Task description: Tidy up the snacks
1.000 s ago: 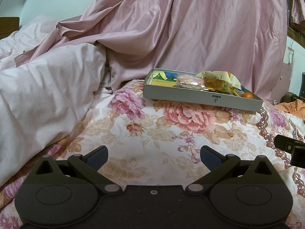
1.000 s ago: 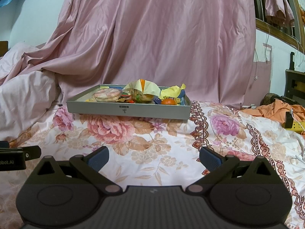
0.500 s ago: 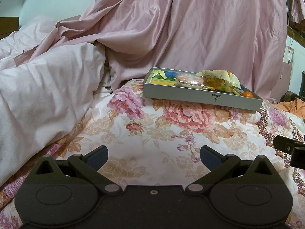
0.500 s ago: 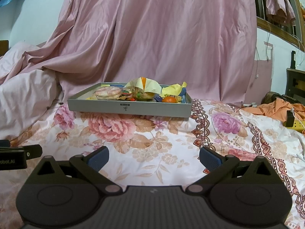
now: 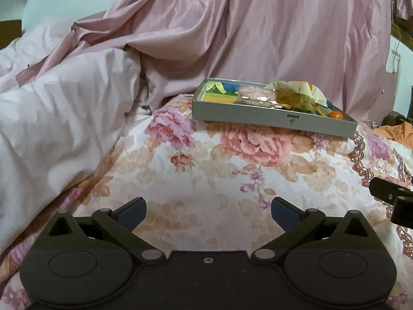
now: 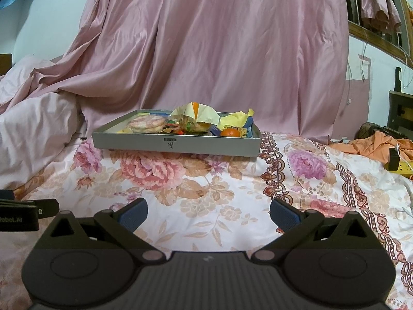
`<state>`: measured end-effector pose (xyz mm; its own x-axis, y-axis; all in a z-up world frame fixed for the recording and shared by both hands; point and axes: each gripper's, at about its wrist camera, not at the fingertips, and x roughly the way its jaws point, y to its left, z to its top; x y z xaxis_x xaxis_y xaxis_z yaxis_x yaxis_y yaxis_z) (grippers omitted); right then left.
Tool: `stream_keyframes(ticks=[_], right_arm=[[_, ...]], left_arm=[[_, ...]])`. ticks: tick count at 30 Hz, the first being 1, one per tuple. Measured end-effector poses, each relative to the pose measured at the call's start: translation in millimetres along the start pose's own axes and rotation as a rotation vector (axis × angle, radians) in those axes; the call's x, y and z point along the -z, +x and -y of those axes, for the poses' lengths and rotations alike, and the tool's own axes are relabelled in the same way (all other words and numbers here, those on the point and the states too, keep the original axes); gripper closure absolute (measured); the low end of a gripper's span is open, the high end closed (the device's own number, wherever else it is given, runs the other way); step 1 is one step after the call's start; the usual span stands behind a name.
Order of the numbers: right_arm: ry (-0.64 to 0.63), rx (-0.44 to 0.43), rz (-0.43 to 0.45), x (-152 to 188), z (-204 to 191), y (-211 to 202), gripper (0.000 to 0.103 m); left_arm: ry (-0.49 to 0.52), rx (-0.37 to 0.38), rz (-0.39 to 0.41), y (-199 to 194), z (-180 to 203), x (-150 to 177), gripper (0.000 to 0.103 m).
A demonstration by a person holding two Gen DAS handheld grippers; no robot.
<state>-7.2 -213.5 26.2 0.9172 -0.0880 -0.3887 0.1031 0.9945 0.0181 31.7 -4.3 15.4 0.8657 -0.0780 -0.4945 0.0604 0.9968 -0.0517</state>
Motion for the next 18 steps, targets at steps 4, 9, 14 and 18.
stream_keyframes(ticks=[4, 9, 14, 18], right_arm=[[0.002, -0.002, -0.006, 0.1, 0.0, -0.2, 0.000], [0.002, -0.002, -0.008, 0.4, -0.2, -0.7, 0.000], [0.002, -0.004, -0.012, 0.5, 0.7, 0.2, 0.000], [0.003, -0.004, -0.016, 0.9, 1.1, 1.0, 0.000]], left_arm=[[-0.019, -0.006, -0.011, 1.6, -2.7, -0.5, 0.001], [-0.017, -0.011, -0.011, 1.6, -2.3, -0.1, 0.001], [-0.016, -0.015, -0.010, 0.5, -2.6, 0.6, 0.001], [-0.013, -0.013, -0.010, 1.4, -1.7, -0.6, 0.001]])
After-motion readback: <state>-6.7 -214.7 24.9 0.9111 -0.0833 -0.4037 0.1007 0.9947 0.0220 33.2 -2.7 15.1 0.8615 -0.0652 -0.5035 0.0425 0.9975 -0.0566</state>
